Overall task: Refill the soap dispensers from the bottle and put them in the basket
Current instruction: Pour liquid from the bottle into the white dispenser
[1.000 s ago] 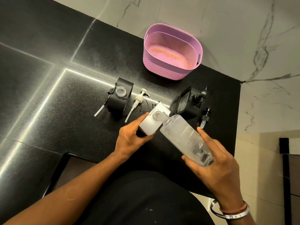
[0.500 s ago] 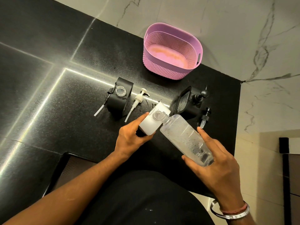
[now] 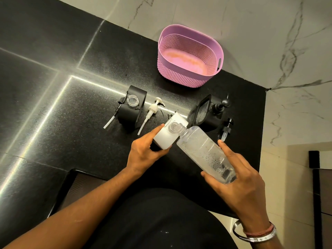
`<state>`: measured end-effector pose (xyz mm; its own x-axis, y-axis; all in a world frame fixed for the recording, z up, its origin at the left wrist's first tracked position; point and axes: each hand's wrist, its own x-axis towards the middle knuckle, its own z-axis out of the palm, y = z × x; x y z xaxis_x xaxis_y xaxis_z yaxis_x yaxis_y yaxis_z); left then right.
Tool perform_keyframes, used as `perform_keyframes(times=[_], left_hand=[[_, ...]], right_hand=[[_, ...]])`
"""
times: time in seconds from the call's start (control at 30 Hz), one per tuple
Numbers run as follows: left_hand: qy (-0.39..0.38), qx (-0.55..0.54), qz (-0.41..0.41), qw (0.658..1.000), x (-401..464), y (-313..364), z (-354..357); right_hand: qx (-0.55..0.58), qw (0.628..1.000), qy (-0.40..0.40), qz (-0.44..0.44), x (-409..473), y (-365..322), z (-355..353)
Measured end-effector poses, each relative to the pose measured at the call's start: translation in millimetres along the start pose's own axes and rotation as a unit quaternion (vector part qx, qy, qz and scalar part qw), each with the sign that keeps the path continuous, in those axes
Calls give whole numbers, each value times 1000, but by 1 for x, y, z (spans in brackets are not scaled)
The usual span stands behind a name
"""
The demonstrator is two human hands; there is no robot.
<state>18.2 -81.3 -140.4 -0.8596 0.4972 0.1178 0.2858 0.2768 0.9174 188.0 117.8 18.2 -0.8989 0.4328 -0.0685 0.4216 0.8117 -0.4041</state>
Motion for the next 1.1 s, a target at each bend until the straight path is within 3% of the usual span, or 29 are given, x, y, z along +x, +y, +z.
perform_keyframes(times=[1.1], left_hand=[[8,4,-5,1000,0,2,0]], right_hand=[[-7,1000,5,-5,-1,0,-1]])
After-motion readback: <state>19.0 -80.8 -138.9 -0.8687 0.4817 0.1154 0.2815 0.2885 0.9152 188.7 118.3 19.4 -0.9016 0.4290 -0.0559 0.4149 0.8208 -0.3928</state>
